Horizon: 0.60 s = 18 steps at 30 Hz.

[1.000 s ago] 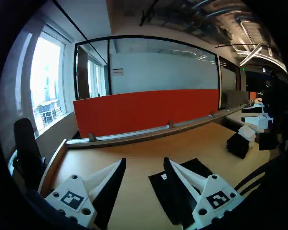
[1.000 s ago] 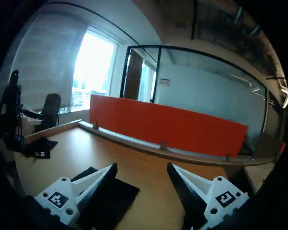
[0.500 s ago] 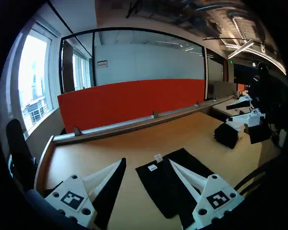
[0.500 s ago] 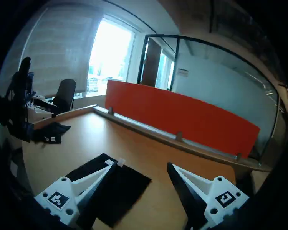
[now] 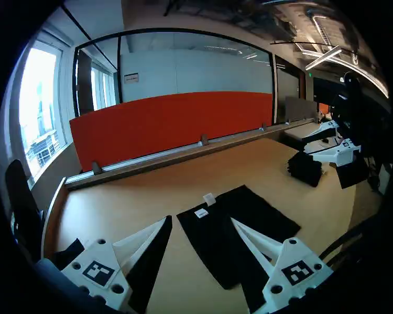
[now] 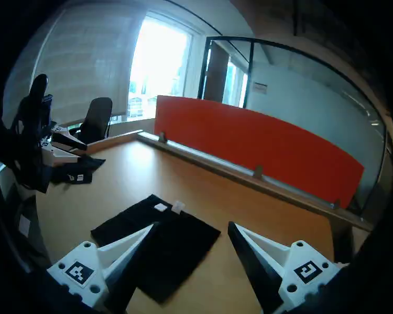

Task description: Fold towel

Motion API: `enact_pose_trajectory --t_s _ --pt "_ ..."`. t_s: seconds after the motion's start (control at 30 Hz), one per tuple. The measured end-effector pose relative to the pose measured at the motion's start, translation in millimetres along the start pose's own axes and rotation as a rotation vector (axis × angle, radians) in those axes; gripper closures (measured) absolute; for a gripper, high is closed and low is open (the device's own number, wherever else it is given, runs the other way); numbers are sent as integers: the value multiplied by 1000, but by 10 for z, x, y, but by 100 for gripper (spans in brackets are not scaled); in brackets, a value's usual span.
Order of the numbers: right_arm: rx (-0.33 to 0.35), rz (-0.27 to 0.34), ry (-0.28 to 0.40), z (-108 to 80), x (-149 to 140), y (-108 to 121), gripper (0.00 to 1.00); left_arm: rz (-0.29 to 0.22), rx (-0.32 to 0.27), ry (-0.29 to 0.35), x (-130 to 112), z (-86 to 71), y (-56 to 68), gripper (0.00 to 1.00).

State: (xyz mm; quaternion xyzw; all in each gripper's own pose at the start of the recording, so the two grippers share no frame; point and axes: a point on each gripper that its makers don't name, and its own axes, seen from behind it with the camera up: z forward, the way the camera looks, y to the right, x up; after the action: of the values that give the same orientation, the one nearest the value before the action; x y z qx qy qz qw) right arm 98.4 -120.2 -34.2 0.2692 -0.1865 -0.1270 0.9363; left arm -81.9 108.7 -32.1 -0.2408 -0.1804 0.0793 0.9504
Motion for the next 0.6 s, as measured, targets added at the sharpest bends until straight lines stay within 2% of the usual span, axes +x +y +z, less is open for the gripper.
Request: enact_pose_trajectory --t_s 0.6 --pt "37 15 -65 189 -561 -167 0 23 -39 -79 -610 241 236 29"
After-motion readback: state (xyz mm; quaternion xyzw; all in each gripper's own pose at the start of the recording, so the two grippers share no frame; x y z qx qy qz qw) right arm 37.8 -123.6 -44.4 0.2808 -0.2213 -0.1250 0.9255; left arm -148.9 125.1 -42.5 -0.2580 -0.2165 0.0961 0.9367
